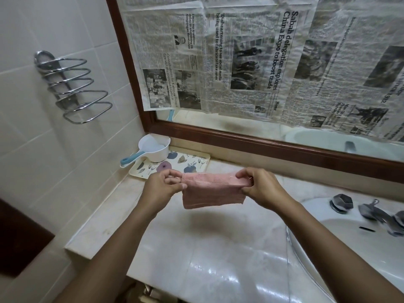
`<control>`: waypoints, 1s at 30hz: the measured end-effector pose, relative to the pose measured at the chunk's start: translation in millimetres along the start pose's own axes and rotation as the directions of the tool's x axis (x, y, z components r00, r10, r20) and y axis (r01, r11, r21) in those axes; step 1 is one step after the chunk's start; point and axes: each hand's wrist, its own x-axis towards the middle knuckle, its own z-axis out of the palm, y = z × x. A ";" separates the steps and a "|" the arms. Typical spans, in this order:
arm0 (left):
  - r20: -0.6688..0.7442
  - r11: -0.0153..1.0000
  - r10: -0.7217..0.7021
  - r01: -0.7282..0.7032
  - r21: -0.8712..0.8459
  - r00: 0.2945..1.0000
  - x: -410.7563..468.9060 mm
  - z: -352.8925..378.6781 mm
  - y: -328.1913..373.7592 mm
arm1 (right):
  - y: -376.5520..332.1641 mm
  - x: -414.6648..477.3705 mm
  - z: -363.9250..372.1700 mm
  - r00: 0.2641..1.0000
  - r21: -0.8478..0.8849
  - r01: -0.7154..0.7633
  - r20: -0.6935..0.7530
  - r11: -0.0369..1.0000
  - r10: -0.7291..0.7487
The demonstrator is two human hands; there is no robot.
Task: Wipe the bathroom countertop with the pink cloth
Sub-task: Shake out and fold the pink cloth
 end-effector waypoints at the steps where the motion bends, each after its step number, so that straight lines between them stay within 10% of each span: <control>1: -0.023 0.999 0.014 -0.013 0.042 1.000 1.7 -2.5 -1.0 | -1.8 1.7 2.9 1.000 -0.031 0.015 0.003 0.999 -0.015; 7: -0.027 0.958 0.151 -0.140 0.251 0.988 8.2 -19.2 -10.5 | -9.8 12.9 13.0 0.993 -0.050 0.117 -0.016 0.992 -0.118; 12: 0.010 0.922 0.166 -0.159 0.353 0.986 24.8 -41.3 -16.4 | -9.8 23.6 9.6 0.989 0.286 -0.023 0.144 0.958 -0.019; 18: 0.188 0.995 0.101 -0.098 -0.024 0.977 42.1 -62.8 -11.6 | -21.1 33.0 16.3 0.983 0.671 -0.144 0.180 0.727 0.029; 24: 0.081 0.991 -0.035 0.045 -0.126 0.996 51.0 -45.3 -16.9 | -49.2 40.2 53.7 0.975 0.661 -0.190 0.037 0.726 0.221; 30: 0.178 0.991 0.051 -0.027 -0.133 0.983 33.1 -10.2 -3.4 | -90.1 35.6 94.3 0.998 0.464 -0.052 0.049 0.884 0.032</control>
